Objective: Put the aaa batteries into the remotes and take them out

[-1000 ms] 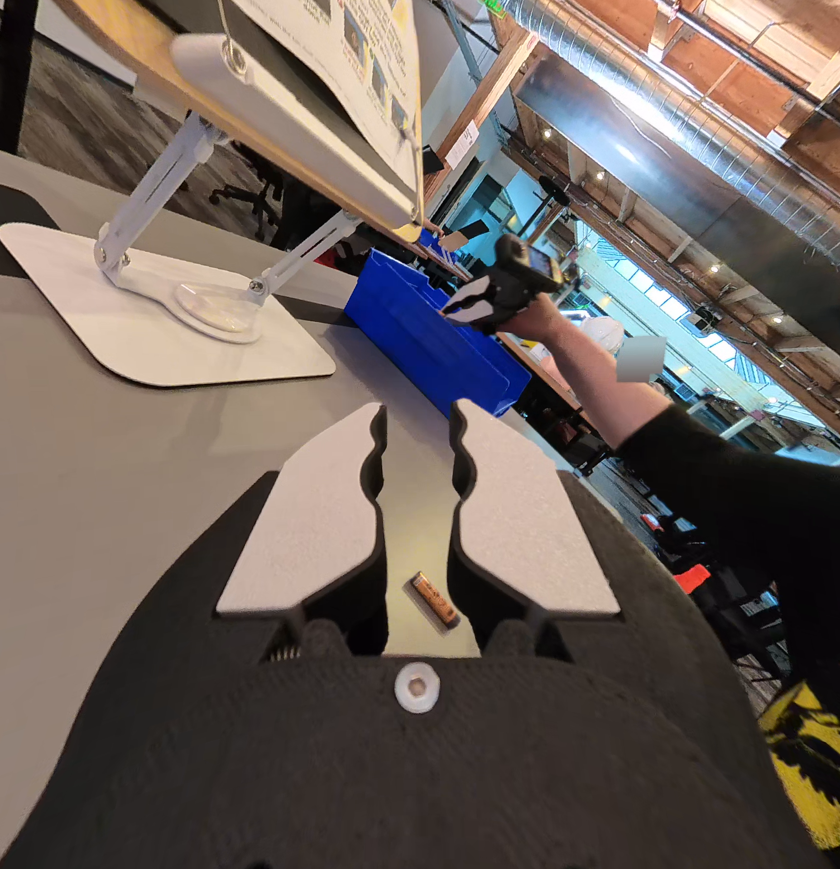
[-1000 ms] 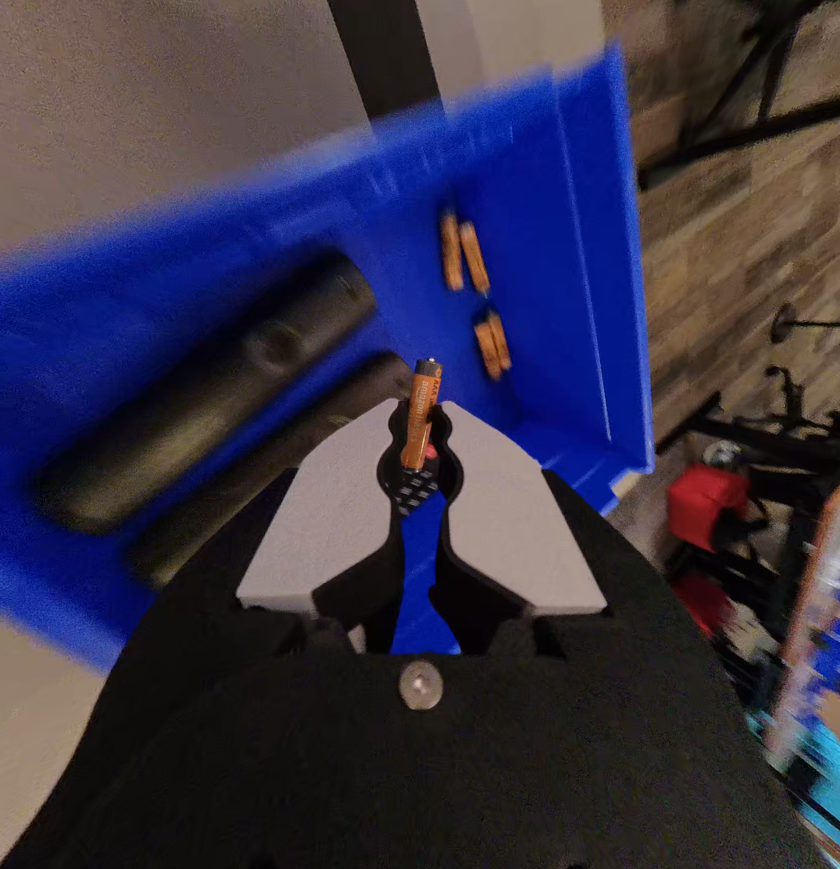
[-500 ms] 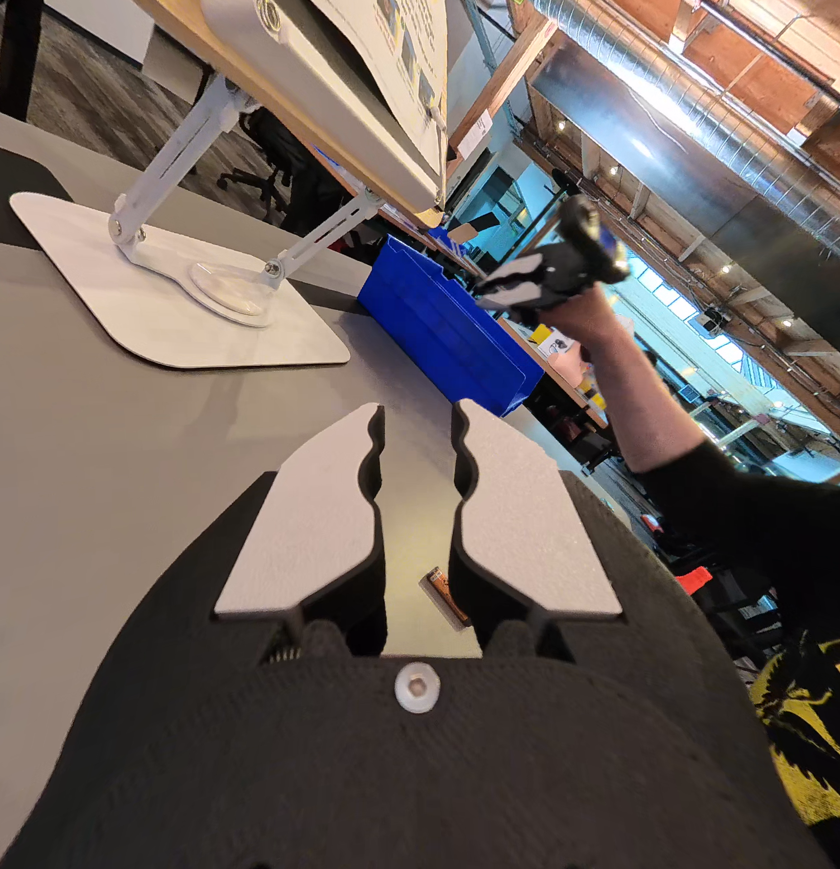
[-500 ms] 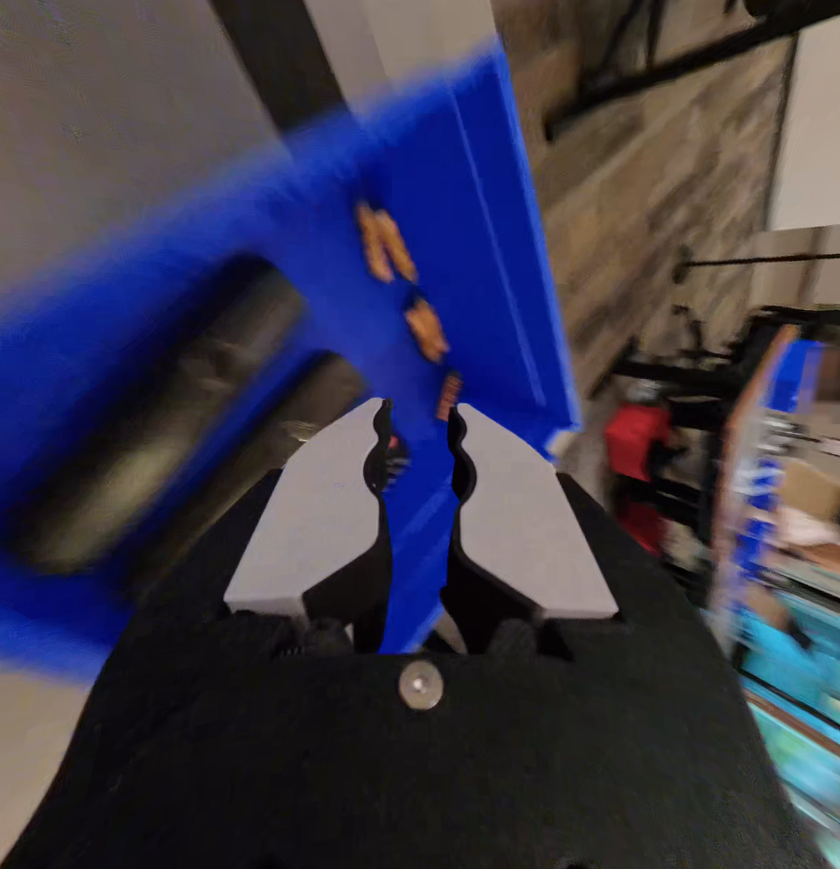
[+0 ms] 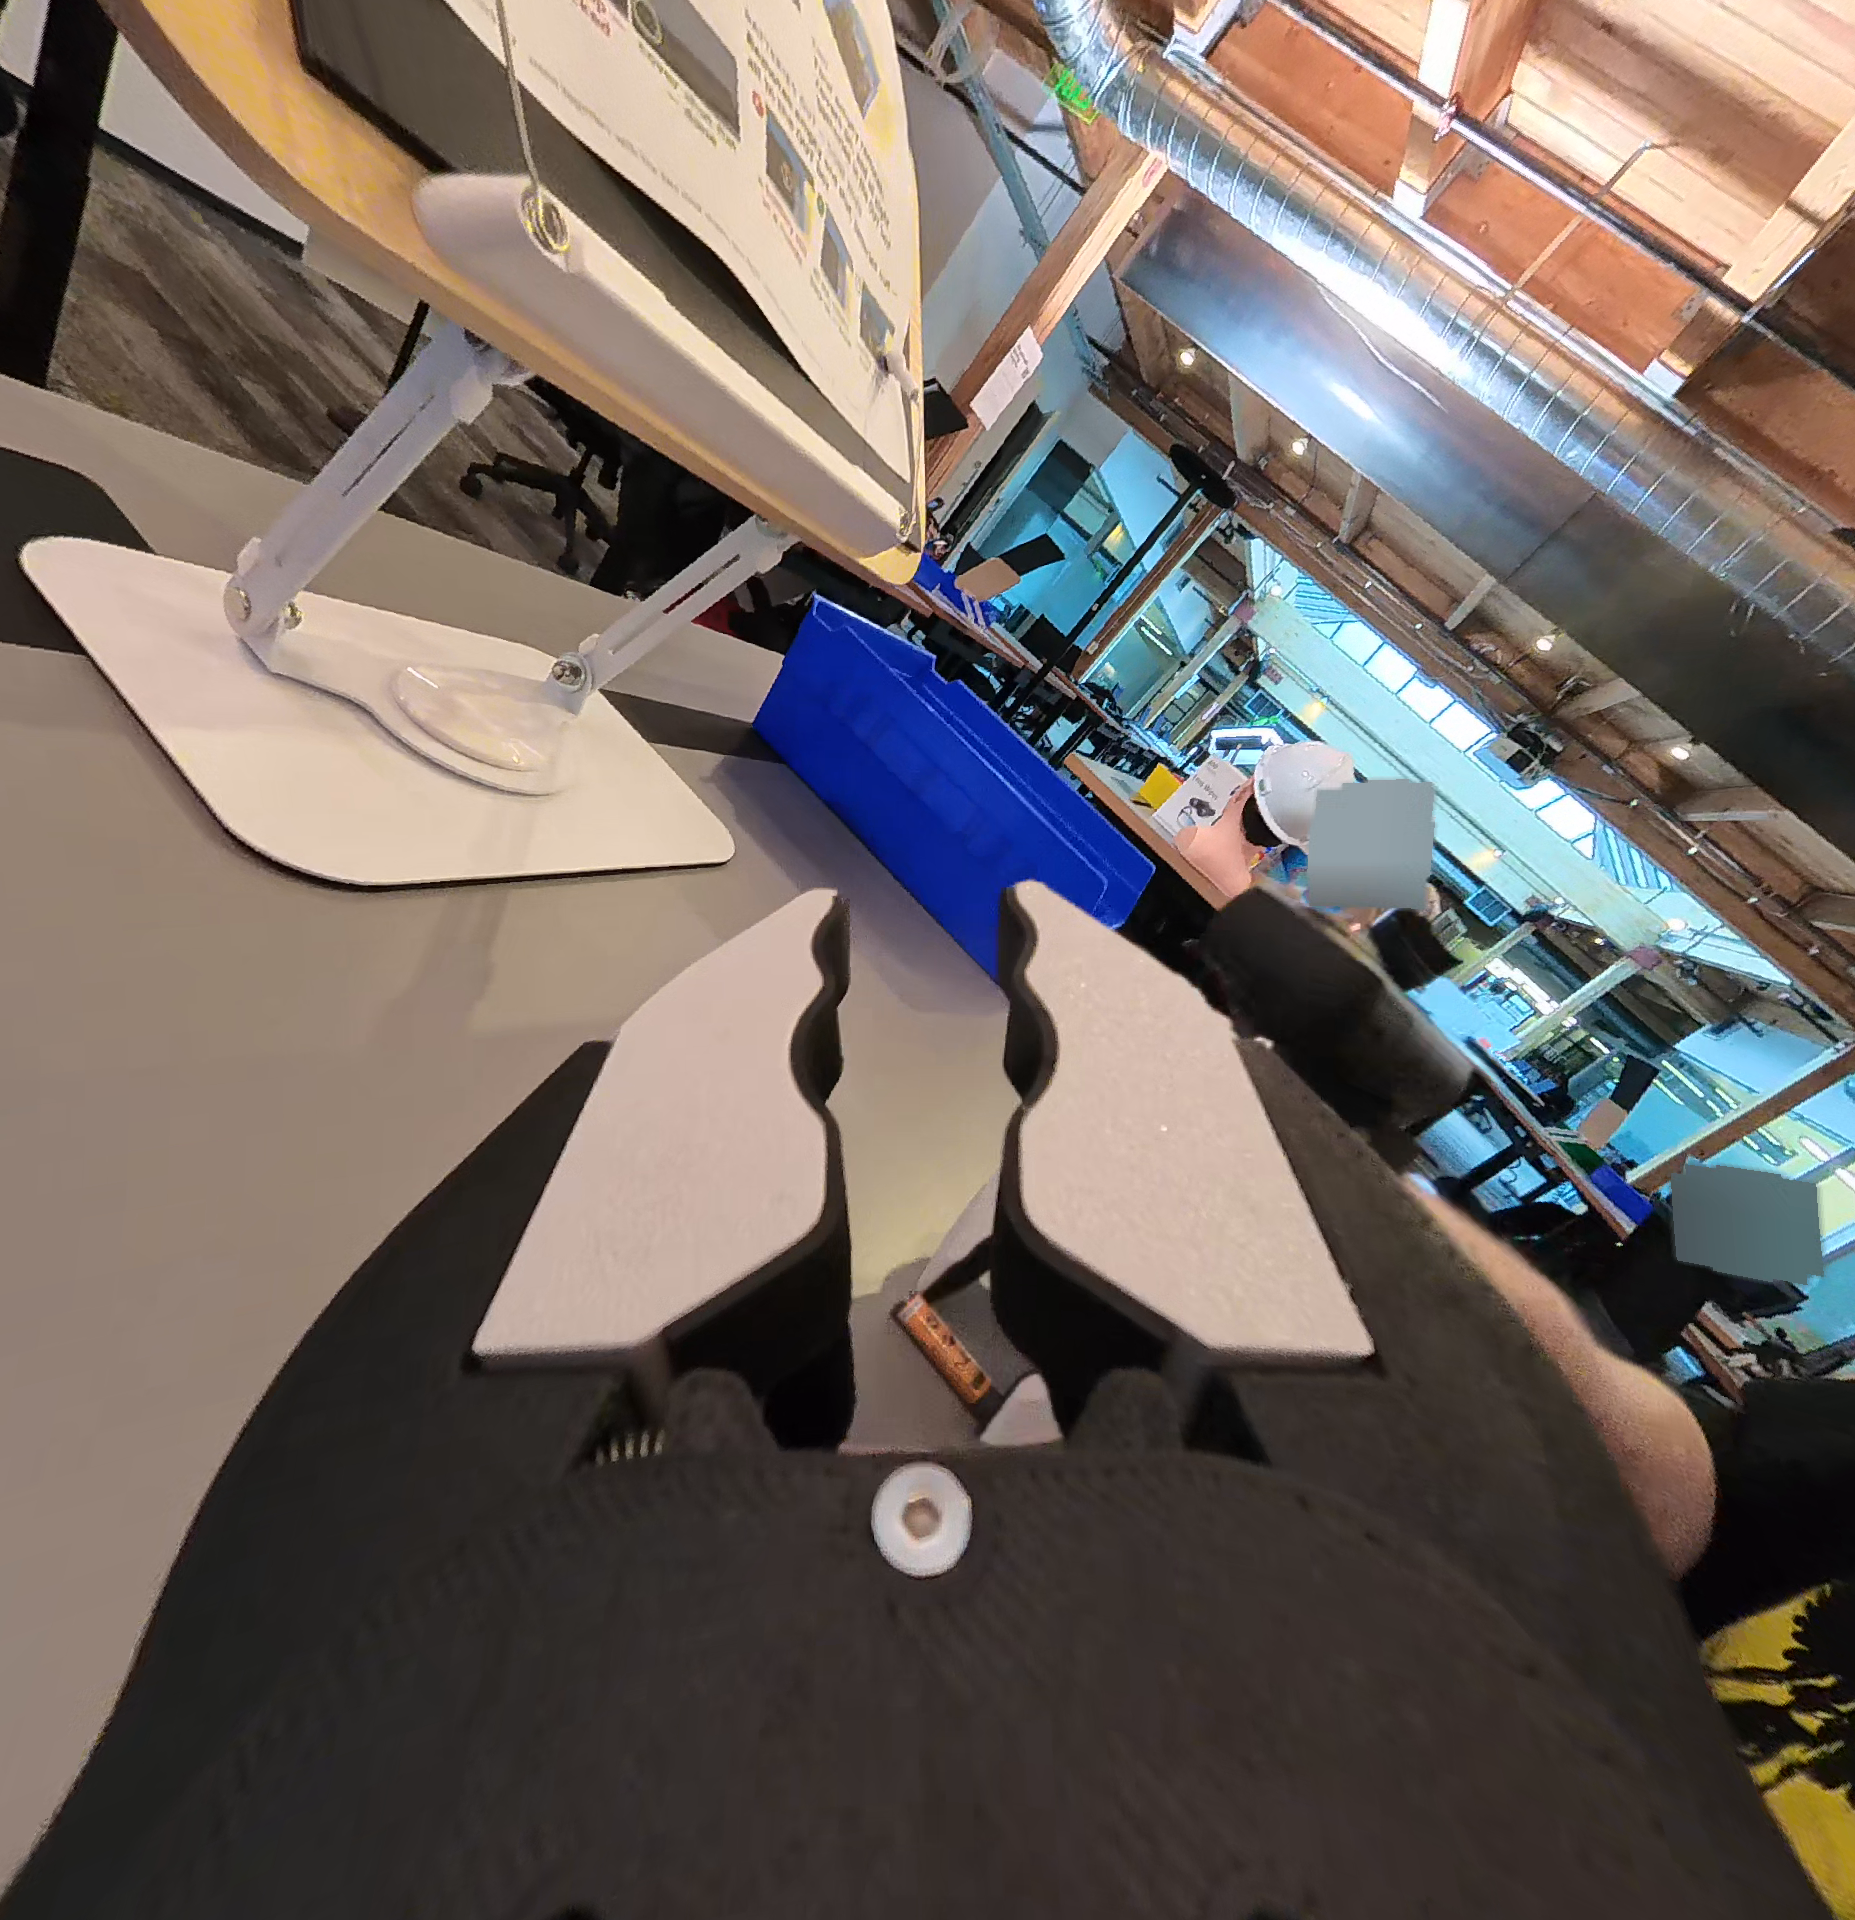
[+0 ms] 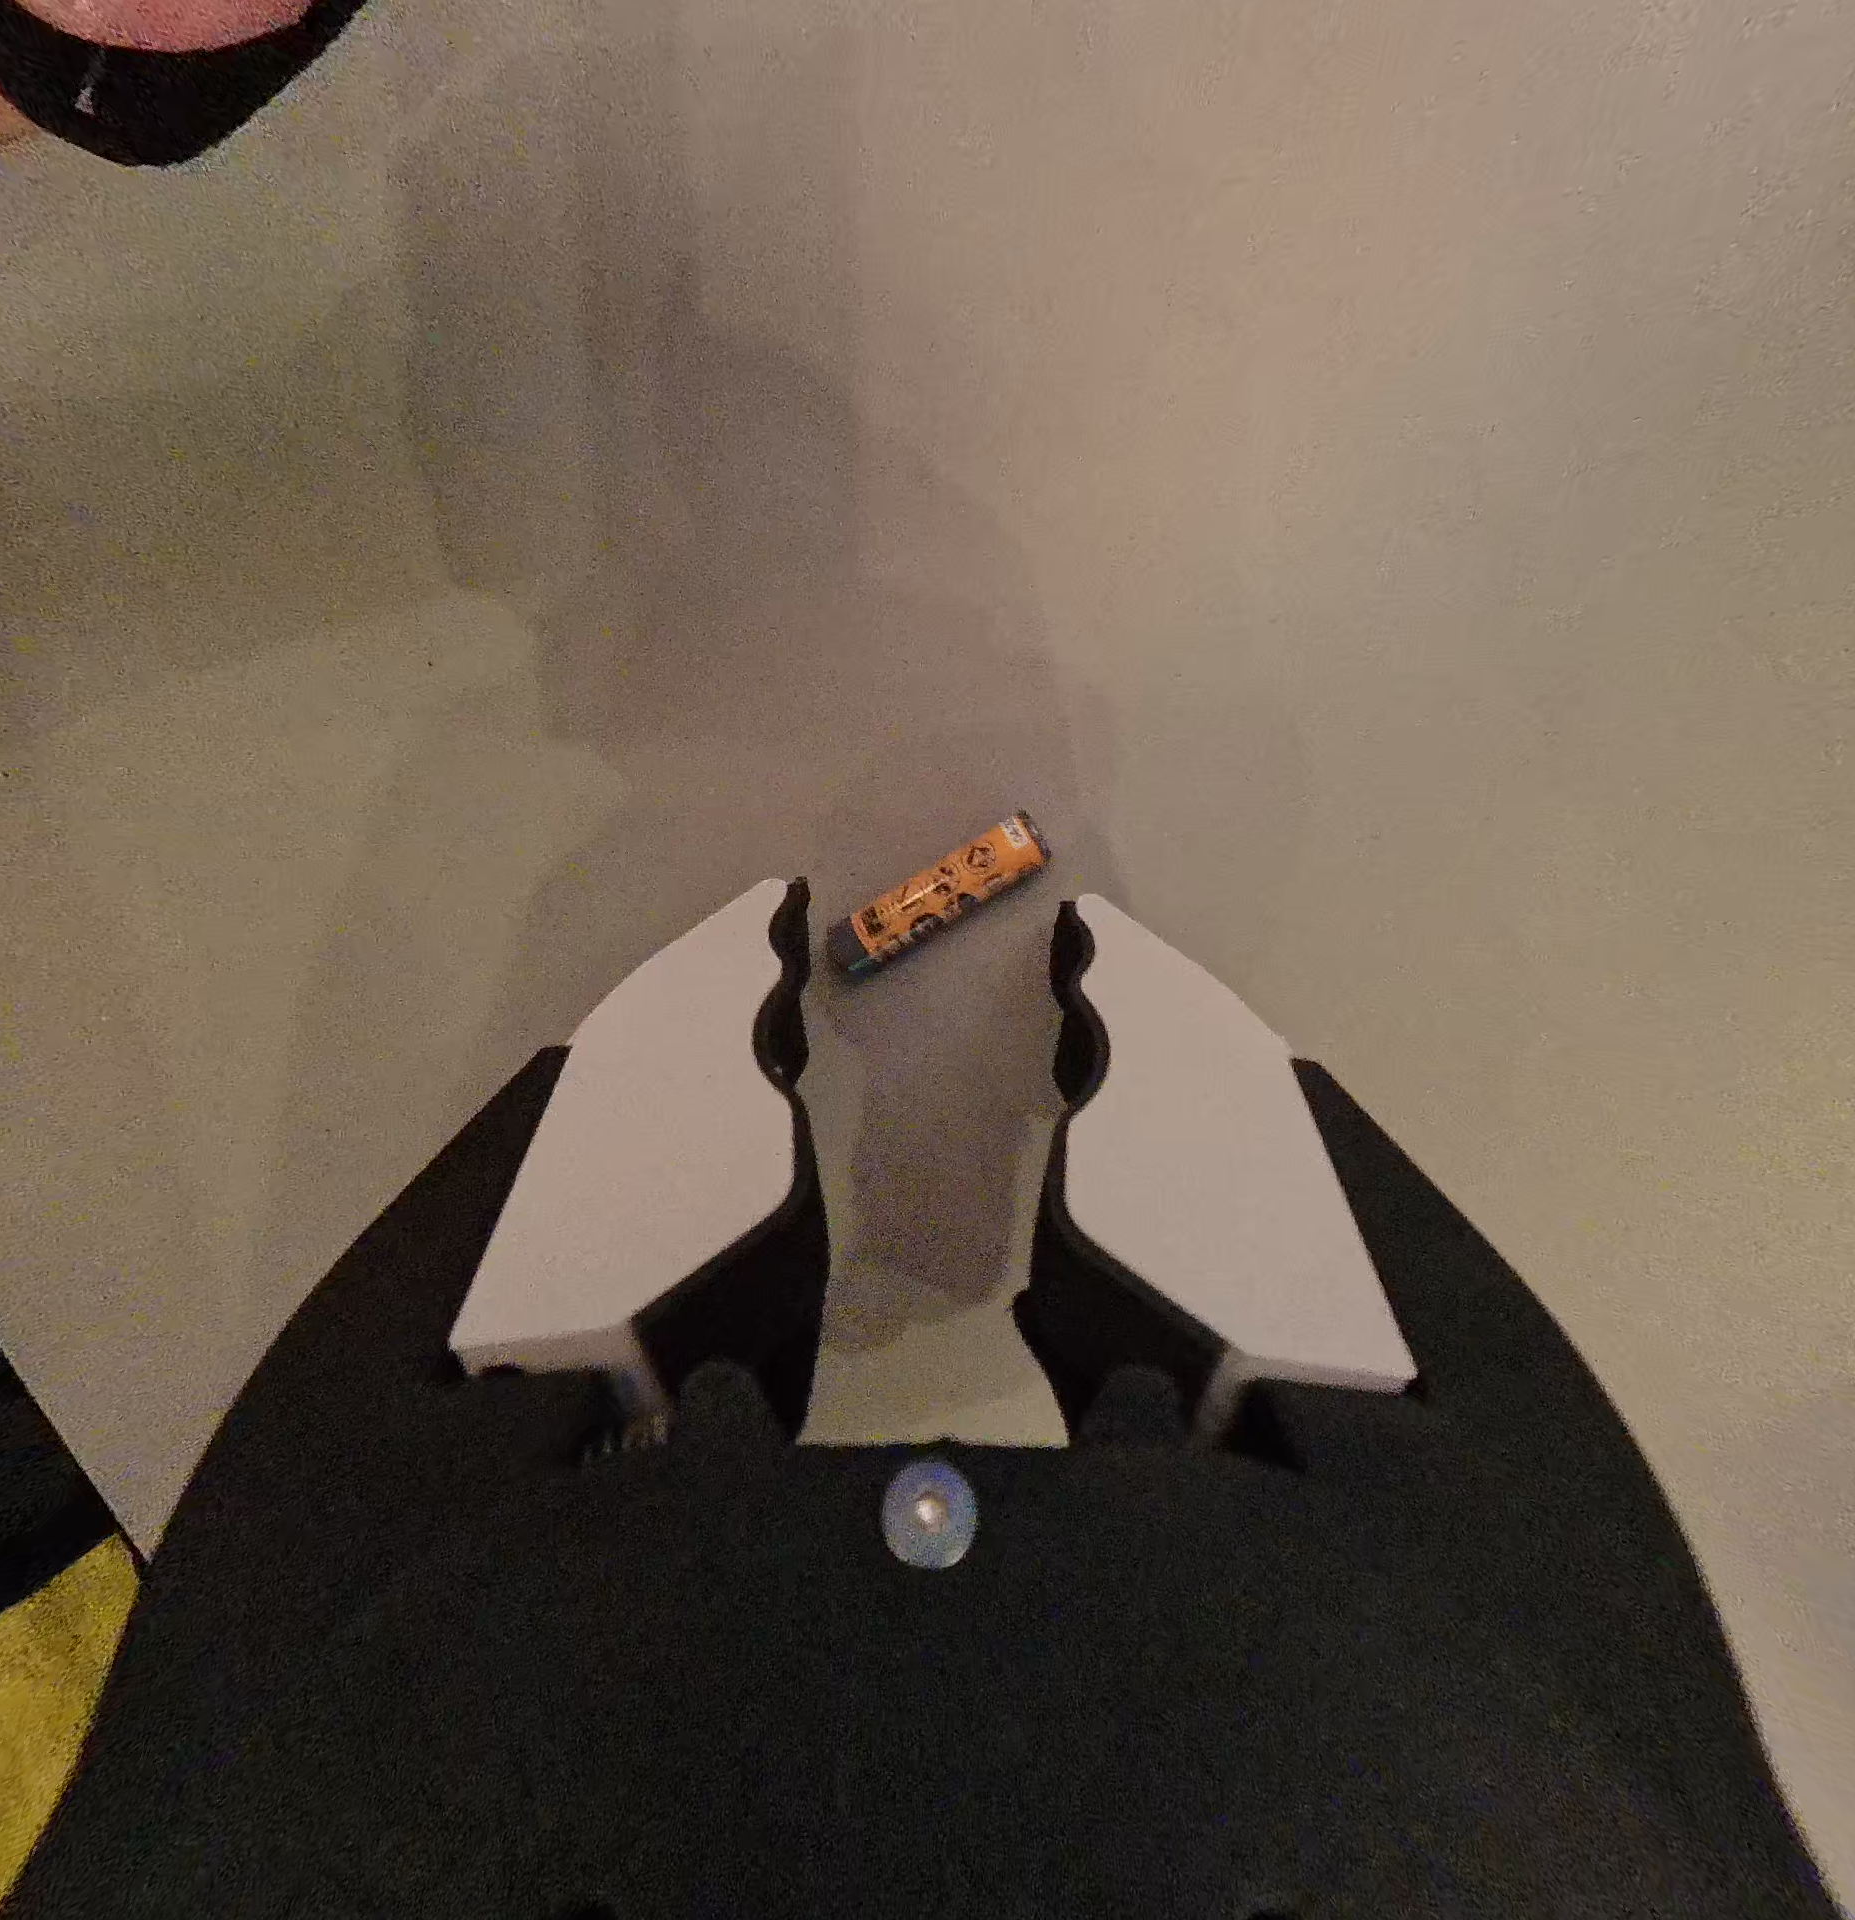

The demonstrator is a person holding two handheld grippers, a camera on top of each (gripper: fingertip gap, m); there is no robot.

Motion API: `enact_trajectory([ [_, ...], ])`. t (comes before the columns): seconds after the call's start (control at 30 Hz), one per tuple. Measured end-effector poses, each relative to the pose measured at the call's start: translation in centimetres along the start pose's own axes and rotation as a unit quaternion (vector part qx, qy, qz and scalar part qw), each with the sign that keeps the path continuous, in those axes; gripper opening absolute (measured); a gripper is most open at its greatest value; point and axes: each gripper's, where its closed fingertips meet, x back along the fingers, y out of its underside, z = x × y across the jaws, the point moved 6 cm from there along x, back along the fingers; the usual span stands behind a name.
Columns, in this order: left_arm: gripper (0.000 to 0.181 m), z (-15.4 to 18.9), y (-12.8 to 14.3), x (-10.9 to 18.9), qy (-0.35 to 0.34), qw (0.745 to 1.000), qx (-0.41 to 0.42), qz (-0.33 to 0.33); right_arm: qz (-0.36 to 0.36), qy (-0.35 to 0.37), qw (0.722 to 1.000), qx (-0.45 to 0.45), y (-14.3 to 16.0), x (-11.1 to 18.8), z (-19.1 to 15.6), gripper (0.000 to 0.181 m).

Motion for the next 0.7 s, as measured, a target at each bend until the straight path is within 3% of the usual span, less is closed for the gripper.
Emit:
enact_trajectory([
  [0.03,0.027,0.2,-0.1,0.1,0.004,1.000,0.001,0.003,-0.002,-0.001,1.000,-0.003,-0.2,-0.4,-0.1,0.042],
  [0.13,0.028,0.5,-0.4,0.2,0.012,1.000,0.002,0.009,-0.016,0.033,0.999,0.035,-0.2,-0.8,-0.5,0.011],
  [0.23,0.028,0.7,-0.7,0.5,0.019,1.000,0.007,0.017,-0.011,0.013,0.997,0.069,0.1,-0.5,-0.4,0.009],
  [0.3,0.028,0.7,-0.8,0.6,0.019,1.000,0.009,0.020,0.006,0.028,0.994,0.106,0.4,1.1,0.4,0.009],
  [0.37,0.028,0.7,-0.9,0.6,0.023,0.999,0.013,0.023,0.042,0.062,0.986,0.146,0.8,4.8,2.9,0.009],
  [0.47,0.028,0.6,-0.7,0.4,0.023,0.999,0.015,0.019,0.045,0.176,0.972,0.152,2.6,12.2,10.8,0.010],
  [0.57,0.028,0.2,-0.1,0.1,0.018,1.000,0.019,0.009,0.000,0.286,0.949,0.132,5.7,18.6,20.5,0.010],
  [0.63,0.028,-0.2,0.3,-0.3,0.013,1.000,0.022,0.001,-0.008,0.298,0.950,0.089,7.5,20.3,26.7,0.010],
  [0.7,0.028,-0.8,0.8,-0.5,0.005,1.000,0.023,-0.009,-0.043,0.297,0.951,0.076,9.1,20.1,32.0,0.010],
])
